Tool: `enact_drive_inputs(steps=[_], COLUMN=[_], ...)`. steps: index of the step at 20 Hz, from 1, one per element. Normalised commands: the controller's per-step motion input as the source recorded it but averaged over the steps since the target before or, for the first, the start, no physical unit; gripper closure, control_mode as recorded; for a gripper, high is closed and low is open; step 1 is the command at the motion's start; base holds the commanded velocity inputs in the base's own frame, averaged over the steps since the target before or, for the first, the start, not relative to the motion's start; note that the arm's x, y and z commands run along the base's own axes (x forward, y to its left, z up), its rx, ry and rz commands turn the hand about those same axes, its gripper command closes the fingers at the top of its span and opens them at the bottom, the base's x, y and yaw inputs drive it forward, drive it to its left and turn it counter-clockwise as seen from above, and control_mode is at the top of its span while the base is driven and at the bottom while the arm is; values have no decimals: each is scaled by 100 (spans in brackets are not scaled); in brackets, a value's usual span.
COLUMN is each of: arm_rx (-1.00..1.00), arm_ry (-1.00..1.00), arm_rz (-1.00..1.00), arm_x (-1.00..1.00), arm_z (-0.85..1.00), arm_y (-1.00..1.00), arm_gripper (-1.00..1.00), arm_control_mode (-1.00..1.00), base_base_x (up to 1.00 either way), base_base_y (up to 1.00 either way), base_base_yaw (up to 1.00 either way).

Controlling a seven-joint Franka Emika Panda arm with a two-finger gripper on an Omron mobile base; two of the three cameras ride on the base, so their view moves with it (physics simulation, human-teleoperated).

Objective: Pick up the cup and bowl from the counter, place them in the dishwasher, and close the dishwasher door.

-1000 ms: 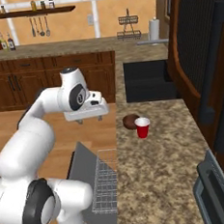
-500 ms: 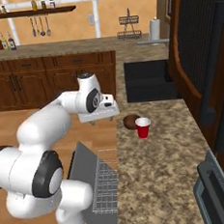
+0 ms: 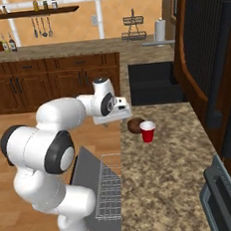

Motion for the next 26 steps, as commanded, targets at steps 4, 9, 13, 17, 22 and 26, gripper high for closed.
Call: enact_drive_inputs(steps=[4,9,13,17,22,26], arm_rx=[0,0,0,0,0,0], arm_ry=[0,0,0,0,-3,0], arm_rz=[0,0,0,0,0,0], arm_x=[60,57,42,33,34,31], arm_z=[-27,-48,-38,-28,-24,-34], arm_y=[-4,-6,-19,-23,-24,-2], arm_gripper=[-100,-100,-100,-100,-100,-100], arm_control_mode=[-100,-100,-100,-100,-100,-100], base_base_x=[0,0,0,0,0,0], base_base_y=[0,0,0,0,0,0], base_base_yaw=[0,0,0,0,0,0])
